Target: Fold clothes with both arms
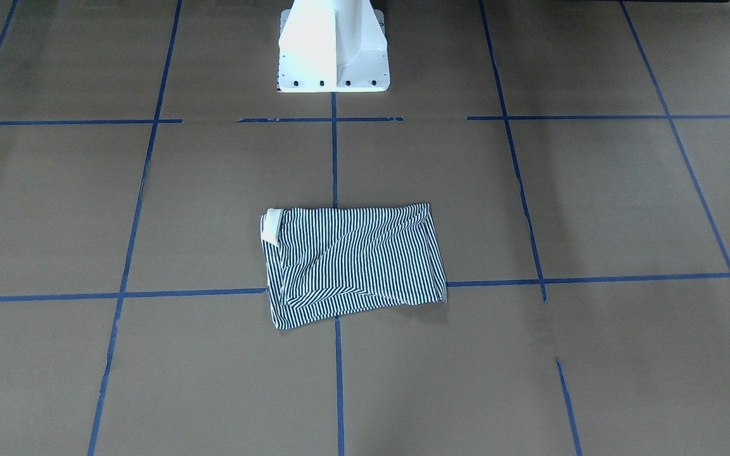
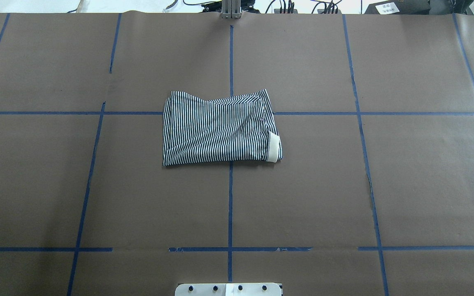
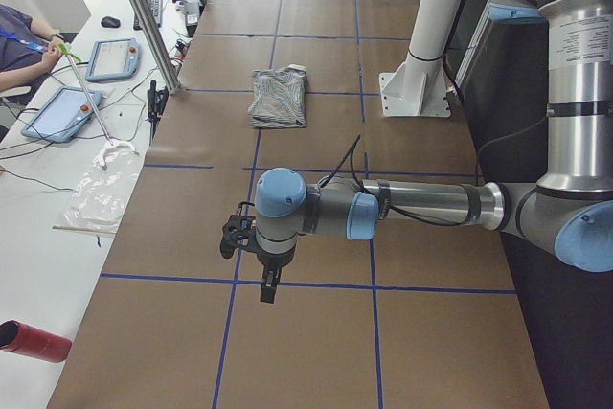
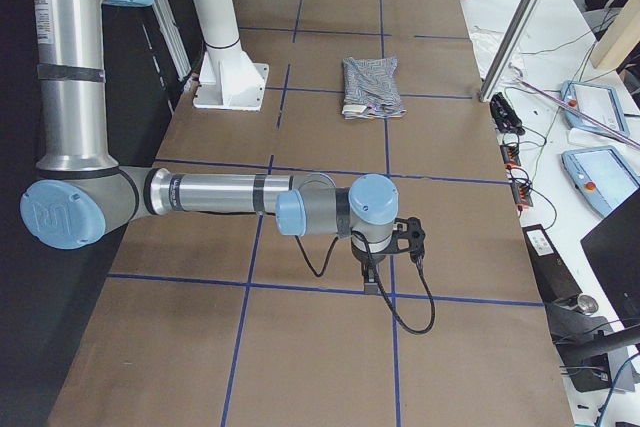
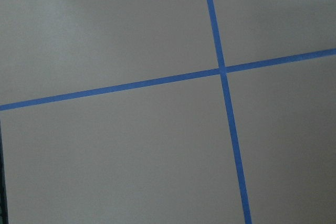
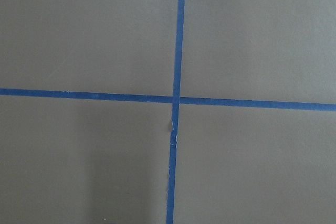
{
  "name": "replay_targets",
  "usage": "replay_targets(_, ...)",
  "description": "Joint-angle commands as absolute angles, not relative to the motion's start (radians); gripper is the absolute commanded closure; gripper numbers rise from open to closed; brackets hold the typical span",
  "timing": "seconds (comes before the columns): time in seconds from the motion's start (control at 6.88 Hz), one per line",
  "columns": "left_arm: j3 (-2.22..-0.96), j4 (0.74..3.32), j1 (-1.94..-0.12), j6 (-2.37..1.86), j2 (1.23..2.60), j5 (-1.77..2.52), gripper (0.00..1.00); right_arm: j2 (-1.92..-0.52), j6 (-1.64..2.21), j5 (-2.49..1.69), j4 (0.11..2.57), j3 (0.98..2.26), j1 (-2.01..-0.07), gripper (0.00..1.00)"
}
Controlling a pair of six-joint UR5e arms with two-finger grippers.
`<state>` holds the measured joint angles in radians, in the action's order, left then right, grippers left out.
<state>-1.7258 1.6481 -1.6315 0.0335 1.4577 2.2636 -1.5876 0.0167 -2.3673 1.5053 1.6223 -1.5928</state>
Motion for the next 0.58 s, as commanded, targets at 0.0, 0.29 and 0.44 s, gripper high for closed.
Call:
replay_targets(0.0, -1.726, 1.646, -1.631, -0.015, 1.457, 2.267, 0.00, -1.588, 0.017, -2.368, 1.506, 1.621, -1.591, 0.00)
replay_targets(0.29, -1.726, 1.647, -1.631, -0.057, 1.457, 2.269, 0.00, -1.588, 0.017, -2.370, 1.506, 1.621, -1.591, 0.00)
replay_targets(0.44, -1.726, 1.647, -1.632, -0.073, 1.457, 2.270, 0.00, -1.588, 0.017, -2.378, 1.506, 1.620, -1.591, 0.00)
